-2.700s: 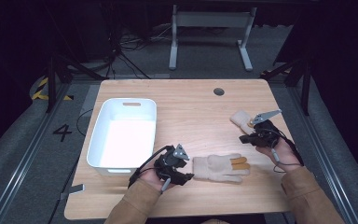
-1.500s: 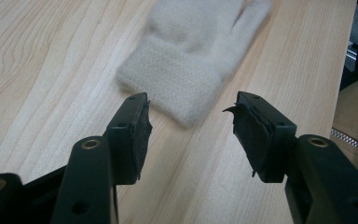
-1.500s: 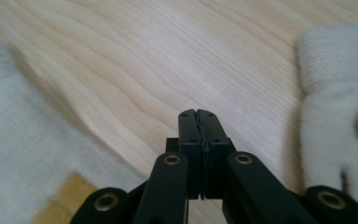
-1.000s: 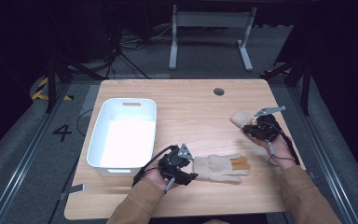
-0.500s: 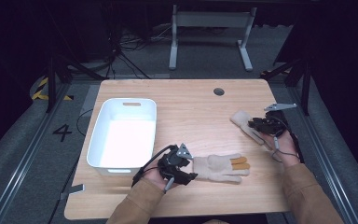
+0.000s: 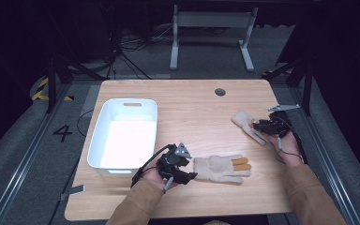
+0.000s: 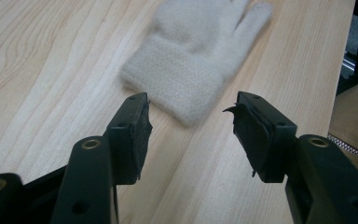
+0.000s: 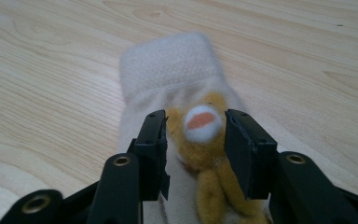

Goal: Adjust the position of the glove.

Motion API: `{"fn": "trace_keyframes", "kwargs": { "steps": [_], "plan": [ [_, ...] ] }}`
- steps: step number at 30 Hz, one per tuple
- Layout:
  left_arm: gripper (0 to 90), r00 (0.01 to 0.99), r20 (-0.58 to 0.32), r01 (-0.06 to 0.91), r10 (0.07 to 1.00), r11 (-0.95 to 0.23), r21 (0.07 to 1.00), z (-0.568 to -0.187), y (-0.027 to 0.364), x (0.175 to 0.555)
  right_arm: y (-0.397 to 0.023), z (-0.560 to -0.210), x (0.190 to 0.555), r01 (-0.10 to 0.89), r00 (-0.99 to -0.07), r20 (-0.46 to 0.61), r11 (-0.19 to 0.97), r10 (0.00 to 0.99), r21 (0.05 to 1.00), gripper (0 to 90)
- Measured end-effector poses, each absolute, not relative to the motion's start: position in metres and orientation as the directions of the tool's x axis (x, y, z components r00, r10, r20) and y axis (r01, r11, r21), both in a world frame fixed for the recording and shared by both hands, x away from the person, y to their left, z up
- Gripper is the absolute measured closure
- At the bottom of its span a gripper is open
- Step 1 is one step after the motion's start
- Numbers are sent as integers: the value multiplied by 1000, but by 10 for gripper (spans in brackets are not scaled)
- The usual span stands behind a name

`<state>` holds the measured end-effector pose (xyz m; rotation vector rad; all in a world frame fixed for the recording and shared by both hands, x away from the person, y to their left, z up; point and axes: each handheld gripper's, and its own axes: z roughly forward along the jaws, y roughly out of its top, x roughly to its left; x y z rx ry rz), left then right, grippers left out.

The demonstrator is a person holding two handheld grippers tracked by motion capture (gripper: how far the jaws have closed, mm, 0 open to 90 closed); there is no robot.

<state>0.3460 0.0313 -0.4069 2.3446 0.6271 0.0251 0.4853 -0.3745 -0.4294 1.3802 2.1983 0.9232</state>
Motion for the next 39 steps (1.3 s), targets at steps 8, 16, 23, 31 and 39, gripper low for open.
{"fn": "trace_keyframes", "kwargs": {
  "steps": [8,16,23,31,39],
  "plan": [
    [454,879,-156,441,451,-639,630,-408,31,347,-373,-440,490,681,-428,11,315,904,661,604],
    [458,874,-163,450,458,-635,628,-408,31,347,-369,-439,486,681,-439,-19,347,898,645,726],
    [450,869,-163,457,468,-631,627,-406,32,348,-365,-431,481,657,-464,-62,390,884,646,738],
    [444,873,-156,446,461,-629,637,-404,33,348,-362,-409,469,601,-496,-81,409,865,687,740],
    [446,881,-150,433,449,-635,640,-401,30,351,-359,-391,455,554,-526,-93,424,845,716,741]
  ]
}}
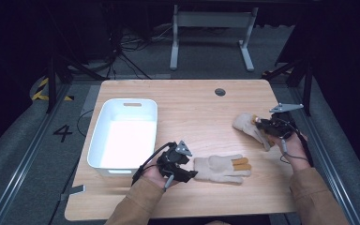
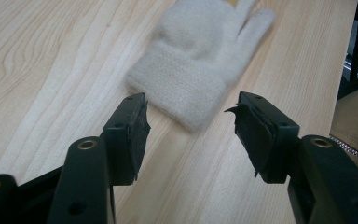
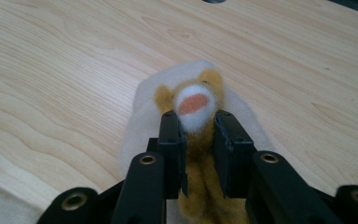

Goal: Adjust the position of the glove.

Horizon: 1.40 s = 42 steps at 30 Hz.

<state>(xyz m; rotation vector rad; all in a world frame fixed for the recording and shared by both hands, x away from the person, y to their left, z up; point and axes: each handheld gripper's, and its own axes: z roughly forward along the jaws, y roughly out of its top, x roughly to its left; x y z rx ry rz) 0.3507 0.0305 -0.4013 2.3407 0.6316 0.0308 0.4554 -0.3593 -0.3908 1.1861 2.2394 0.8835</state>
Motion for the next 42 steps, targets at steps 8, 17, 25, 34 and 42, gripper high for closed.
{"fn": "trace_keyframes", "kwargs": {
  "steps": [8,17,25,34,42],
  "plan": [
    [447,883,-152,427,444,-626,652,-397,30,353,-363,-365,435,493,-582,-72,422,810,761,741],
    [449,883,-150,425,445,-621,658,-392,29,356,-360,-347,413,439,-647,-66,442,760,782,741],
    [450,885,-146,420,442,-620,663,-389,29,358,-353,-339,397,394,-709,-60,464,703,793,739],
    [450,884,-144,419,446,-616,667,-388,29,357,-335,-335,386,337,-790,-54,508,610,793,738],
    [449,884,-138,417,447,-620,665,-388,29,357,-311,-339,380,298,-848,-54,557,528,776,738]
  ]
}}
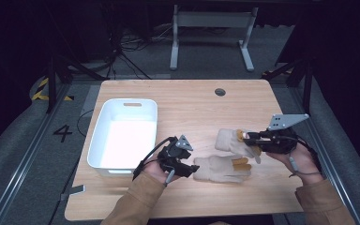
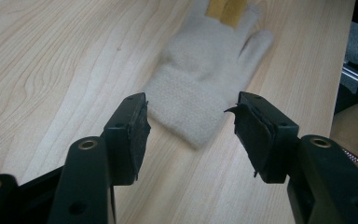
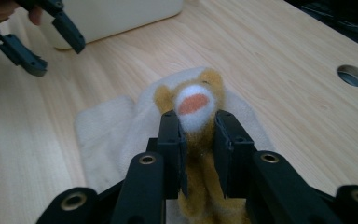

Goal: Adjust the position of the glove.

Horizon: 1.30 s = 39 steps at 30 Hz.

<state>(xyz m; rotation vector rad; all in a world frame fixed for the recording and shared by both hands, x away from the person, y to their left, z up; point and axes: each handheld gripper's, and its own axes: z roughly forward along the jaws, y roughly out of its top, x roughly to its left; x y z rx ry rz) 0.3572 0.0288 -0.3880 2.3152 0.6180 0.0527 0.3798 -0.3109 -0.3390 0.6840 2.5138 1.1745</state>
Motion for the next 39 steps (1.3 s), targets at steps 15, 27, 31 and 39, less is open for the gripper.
{"fn": "trace_keyframes", "kwargs": {
  "steps": [15,27,31,39],
  "plan": [
    [447,882,-137,420,451,-622,661,-389,29,356,-276,-349,372,262,-909,-21,610,416,748,731],
    [447,882,-137,421,451,-622,660,-389,29,356,-260,-357,370,263,-934,33,619,357,740,729],
    [446,883,-137,419,448,-624,660,-389,29,355,-255,-361,369,255,-939,33,631,342,733,728],
    [447,882,-139,422,451,-621,661,-389,29,356,-247,-369,368,258,-947,60,636,316,727,726]
  ]
}}
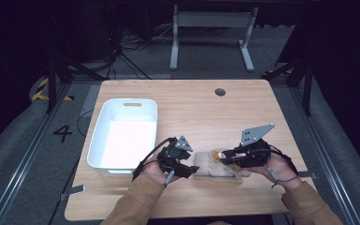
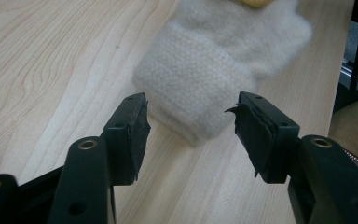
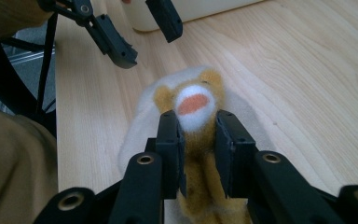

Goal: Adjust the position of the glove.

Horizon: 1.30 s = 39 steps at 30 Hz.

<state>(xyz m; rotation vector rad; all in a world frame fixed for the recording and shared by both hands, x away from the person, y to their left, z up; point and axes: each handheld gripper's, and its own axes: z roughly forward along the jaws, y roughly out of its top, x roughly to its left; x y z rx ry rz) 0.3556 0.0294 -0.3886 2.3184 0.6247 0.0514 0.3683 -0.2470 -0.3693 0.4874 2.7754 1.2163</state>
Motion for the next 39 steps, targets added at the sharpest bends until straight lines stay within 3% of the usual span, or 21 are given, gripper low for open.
{"fn": "trace_keyframes", "kwargs": {
  "steps": [30,32,37,39],
  "plan": [
    [444,889,-130,413,439,-646,642,-394,24,355,-245,-401,380,325,-935,68,764,348,557,700],
    [442,891,-127,410,437,-650,641,-394,23,355,-244,-404,381,331,-933,70,769,352,547,670],
    [410,893,-121,400,433,-642,654,-393,23,354,-247,-401,383,351,-925,90,740,368,573,482],
    [401,892,-123,402,435,-637,657,-393,22,355,-249,-397,383,349,-924,88,723,372,596,468]
  ]
}}
